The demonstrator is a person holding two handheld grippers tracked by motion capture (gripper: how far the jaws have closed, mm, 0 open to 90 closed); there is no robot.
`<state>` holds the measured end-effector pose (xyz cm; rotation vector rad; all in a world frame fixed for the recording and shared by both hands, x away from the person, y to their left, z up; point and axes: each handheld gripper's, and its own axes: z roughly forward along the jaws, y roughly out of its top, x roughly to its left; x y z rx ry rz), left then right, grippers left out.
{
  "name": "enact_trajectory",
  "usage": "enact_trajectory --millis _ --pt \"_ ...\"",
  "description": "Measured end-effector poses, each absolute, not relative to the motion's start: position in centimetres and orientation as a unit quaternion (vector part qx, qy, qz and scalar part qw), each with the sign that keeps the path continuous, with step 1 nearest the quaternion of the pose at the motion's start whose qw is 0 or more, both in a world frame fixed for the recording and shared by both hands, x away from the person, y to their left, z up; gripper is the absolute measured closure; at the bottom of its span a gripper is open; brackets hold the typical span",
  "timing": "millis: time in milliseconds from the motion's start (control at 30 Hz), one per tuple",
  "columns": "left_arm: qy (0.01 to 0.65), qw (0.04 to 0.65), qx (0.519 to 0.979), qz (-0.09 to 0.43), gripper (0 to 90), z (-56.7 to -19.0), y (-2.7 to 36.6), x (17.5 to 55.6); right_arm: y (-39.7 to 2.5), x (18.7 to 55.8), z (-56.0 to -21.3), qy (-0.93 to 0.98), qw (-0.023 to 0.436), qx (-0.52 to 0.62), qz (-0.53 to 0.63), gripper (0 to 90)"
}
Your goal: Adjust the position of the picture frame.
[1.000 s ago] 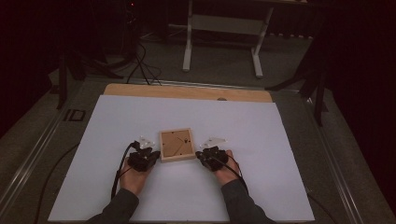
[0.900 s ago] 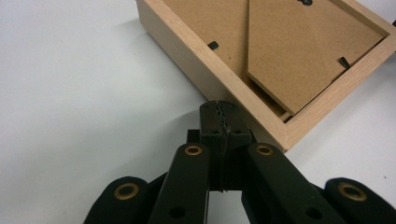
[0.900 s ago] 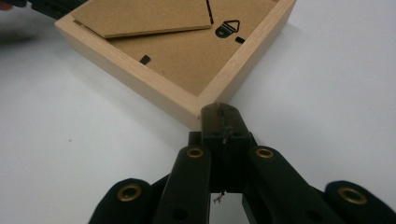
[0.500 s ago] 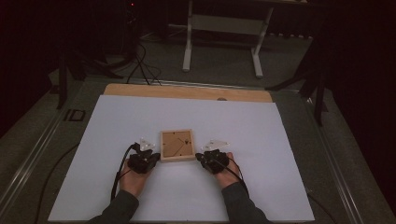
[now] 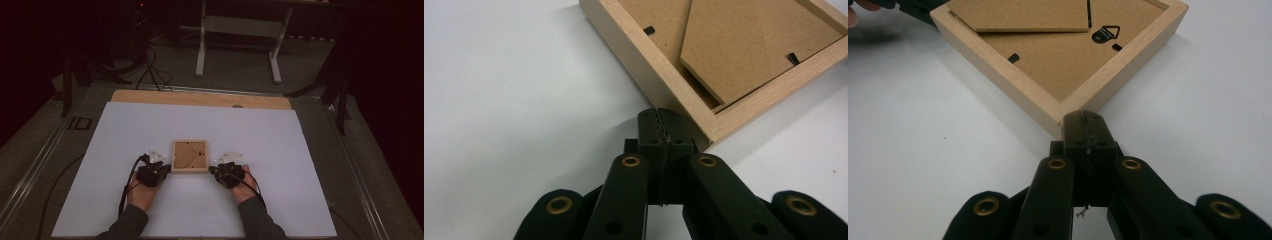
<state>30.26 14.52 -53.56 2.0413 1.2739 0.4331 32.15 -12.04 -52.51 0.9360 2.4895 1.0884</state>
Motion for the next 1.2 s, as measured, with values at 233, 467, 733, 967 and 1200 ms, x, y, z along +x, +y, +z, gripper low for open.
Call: enact_trajectory --millis 233,467,733,967,1200 --pt "0.487 0.348 0.784 0.166 89.6 -53.7 14.0 30.3 -12.5 32.1 -52.5 0.856 0.131 0.329 0.376 89.9" --pt "0.486 0.35 0.784 0.164 89.6 -53.7 13.7 30.3 -13.0 32.2 -52.5 0.855 0.132 0.335 0.374 89.9" --pt "0.487 0.352 0.784 0.158 89.5 -53.7 13.8 30.5 -13.1 32.1 -52.5 0.855 0.129 0.334 0.375 89.9" --pt "0.486 0.352 0.784 0.16 89.2 -53.7 13.9 30.5 -13.0 32.1 -52.5 0.855 0.125 0.333 0.377 89.9" --pt "0.486 0.352 0.784 0.159 83.1 -53.7 14.2 30.7 -13.2 32.4 -52.5 0.854 0.126 0.332 0.38 85.4"
